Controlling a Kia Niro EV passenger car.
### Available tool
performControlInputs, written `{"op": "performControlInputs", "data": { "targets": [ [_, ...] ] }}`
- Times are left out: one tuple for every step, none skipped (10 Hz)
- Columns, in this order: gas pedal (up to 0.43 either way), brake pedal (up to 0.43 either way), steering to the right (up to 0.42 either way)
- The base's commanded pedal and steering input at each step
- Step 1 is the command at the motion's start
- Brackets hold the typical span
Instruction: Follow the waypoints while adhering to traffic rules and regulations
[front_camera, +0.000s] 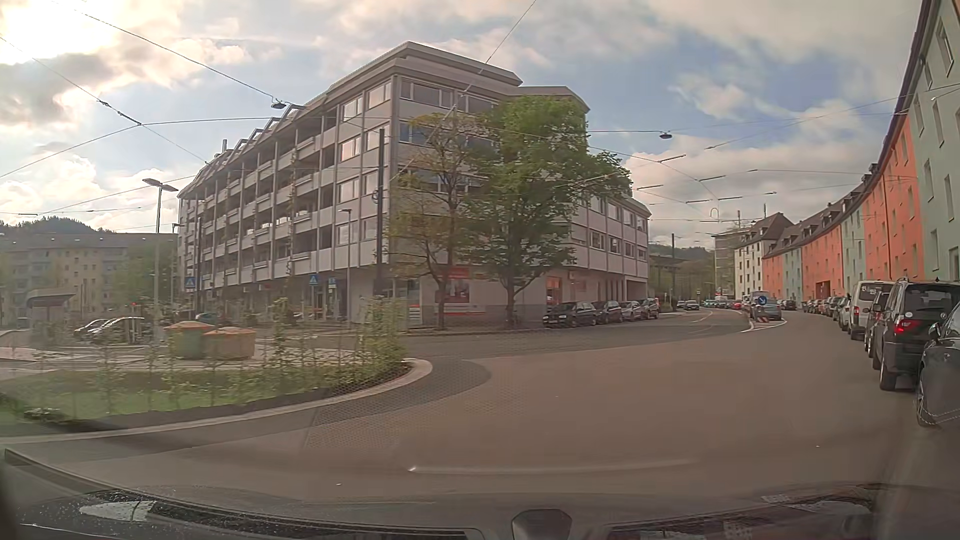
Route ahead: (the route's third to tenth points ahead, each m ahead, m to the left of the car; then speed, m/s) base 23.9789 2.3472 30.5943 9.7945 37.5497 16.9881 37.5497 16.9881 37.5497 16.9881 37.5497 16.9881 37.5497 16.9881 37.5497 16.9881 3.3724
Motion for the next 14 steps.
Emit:
{"op": "performControlInputs", "data": {
  "targets": [
    [0.067, 0.000, 0.430],
    [0.067, 0.000, 0.400],
    [0.067, 0.000, 0.359],
    [0.067, 0.000, 0.327],
    [0.067, 0.000, 0.293],
    [0.079, 0.000, 0.264],
    [0.079, 0.000, 0.244],
    [0.079, 0.000, 0.221],
    [0.087, 0.000, 0.193],
    [0.098, 0.000, 0.164],
    [0.098, 0.000, 0.135],
    [0.098, 0.000, 0.113],
    [0.098, 0.000, 0.093],
    [0.098, 0.000, 0.074]
  ]
}}
